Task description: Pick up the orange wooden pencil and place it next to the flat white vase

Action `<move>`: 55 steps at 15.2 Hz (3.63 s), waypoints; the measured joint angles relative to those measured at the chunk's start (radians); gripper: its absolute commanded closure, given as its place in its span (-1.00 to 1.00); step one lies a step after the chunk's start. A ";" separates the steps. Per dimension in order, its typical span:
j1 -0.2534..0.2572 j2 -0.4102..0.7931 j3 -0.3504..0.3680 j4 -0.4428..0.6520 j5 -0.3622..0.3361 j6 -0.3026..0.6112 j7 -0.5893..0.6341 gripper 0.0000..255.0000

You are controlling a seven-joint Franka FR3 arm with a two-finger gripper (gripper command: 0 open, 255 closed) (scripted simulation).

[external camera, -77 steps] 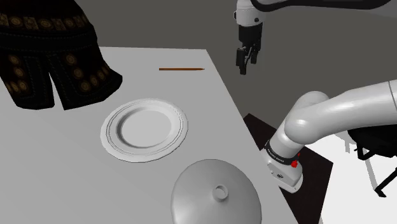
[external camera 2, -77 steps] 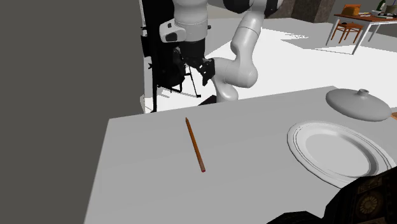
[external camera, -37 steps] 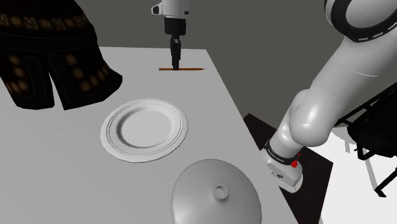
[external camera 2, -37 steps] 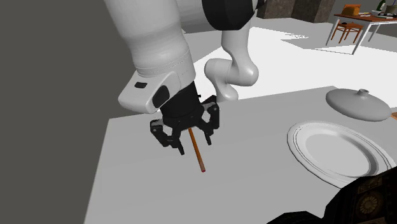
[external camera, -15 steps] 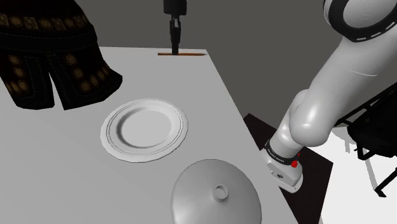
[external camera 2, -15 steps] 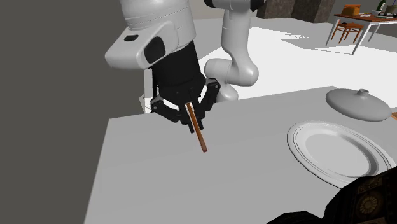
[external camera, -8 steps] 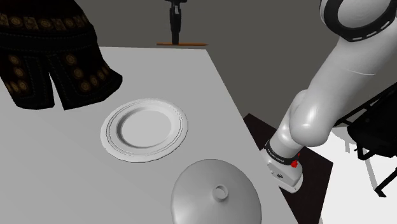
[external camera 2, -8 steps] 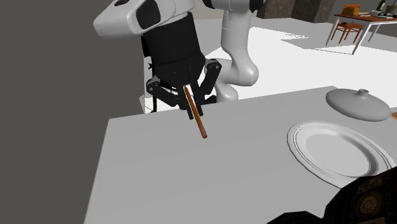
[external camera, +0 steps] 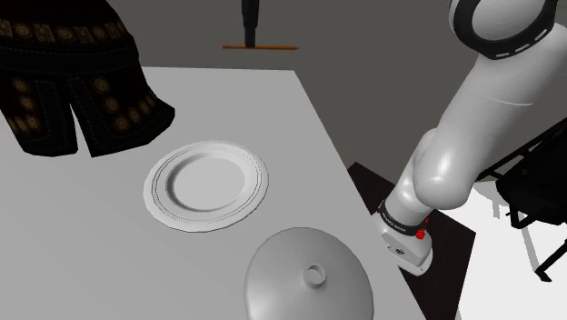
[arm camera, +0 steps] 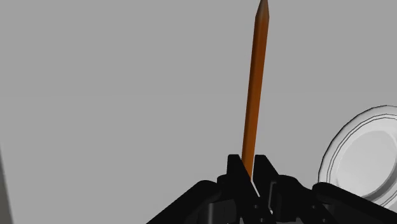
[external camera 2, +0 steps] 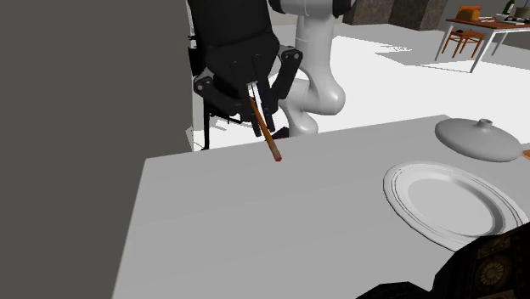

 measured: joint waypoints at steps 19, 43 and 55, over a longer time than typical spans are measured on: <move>0.207 -0.136 0.238 -0.170 0.058 0.132 0.430 1.00; 0.414 0.024 0.466 -0.111 -0.006 0.319 0.834 1.00; 0.410 -0.008 0.463 -0.307 0.015 0.482 0.791 1.00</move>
